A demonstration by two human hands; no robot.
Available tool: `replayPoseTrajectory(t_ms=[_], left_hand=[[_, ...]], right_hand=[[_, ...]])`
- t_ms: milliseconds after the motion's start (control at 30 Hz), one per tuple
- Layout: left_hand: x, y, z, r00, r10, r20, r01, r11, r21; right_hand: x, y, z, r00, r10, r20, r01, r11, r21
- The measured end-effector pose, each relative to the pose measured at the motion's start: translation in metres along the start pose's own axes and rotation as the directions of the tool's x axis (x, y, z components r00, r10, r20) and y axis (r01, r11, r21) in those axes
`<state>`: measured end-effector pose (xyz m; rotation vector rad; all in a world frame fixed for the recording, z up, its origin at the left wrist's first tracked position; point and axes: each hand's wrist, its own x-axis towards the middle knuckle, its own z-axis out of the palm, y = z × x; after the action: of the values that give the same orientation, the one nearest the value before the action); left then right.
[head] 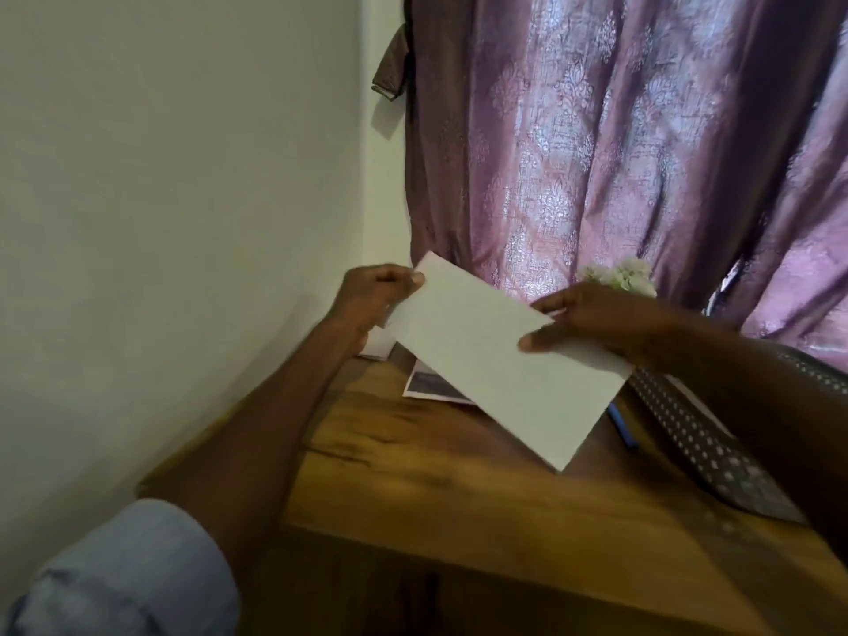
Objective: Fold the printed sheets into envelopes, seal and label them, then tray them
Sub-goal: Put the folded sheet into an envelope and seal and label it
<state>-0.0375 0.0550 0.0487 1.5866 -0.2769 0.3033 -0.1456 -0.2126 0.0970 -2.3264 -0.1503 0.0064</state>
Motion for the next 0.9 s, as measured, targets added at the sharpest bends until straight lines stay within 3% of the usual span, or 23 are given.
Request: replayPoseTrajectory(t_ms=[100,200,267,367,500,600,667,800,900], left_hand=[[-0.033,0.01,-0.02,0.987,0.161,0.014,-0.161,0.982,0.094],[-0.08,0.013,-0.048,0.966,0.234,0.112,-0.256,0.925,0.281],[-0.108,0.013,-0.062,0.956,0.224,0.191,-0.286,0.856,0.43],[-0.136,0.006,-0.075,0.944,0.161,0.288,-0.309,0.741,0.596],[-0.157,0.0,-0.086,0.947,-0.052,0.318,-0.216,0.629,0.747],[-0.162,0.004,-0.079,0.958,0.011,0.287,-0.229,0.635,0.738],[-0.161,0.005,-0.064,0.954,0.05,0.296,-0.268,0.588,0.763],[-0.167,-0.008,-0.03,0.863,-0.181,0.471,-0.365,0.419,0.831],[-0.171,-0.014,-0.025,0.846,-0.247,0.473,-0.387,0.328,0.862]], right_hand=[[-0.03,-0.014,-0.007,0.973,-0.196,-0.12,0.164,0.958,-0.235],[-0.058,-0.015,0.014,0.919,-0.389,-0.066,0.306,0.809,-0.501],[-0.074,-0.007,0.037,0.904,-0.424,-0.049,0.319,0.749,-0.581],[-0.094,0.006,0.07,0.913,-0.405,0.051,0.34,0.684,-0.646],[-0.1,0.017,0.094,0.952,-0.276,0.13,0.3,0.764,-0.571],[-0.092,0.019,0.109,0.949,-0.312,0.042,0.288,0.811,-0.51],[-0.084,0.015,0.121,0.939,-0.342,-0.024,0.285,0.817,-0.501],[-0.063,0.004,0.151,0.967,-0.249,0.052,0.242,0.837,-0.491],[-0.056,0.007,0.164,0.978,-0.193,0.084,0.208,0.817,-0.537]])
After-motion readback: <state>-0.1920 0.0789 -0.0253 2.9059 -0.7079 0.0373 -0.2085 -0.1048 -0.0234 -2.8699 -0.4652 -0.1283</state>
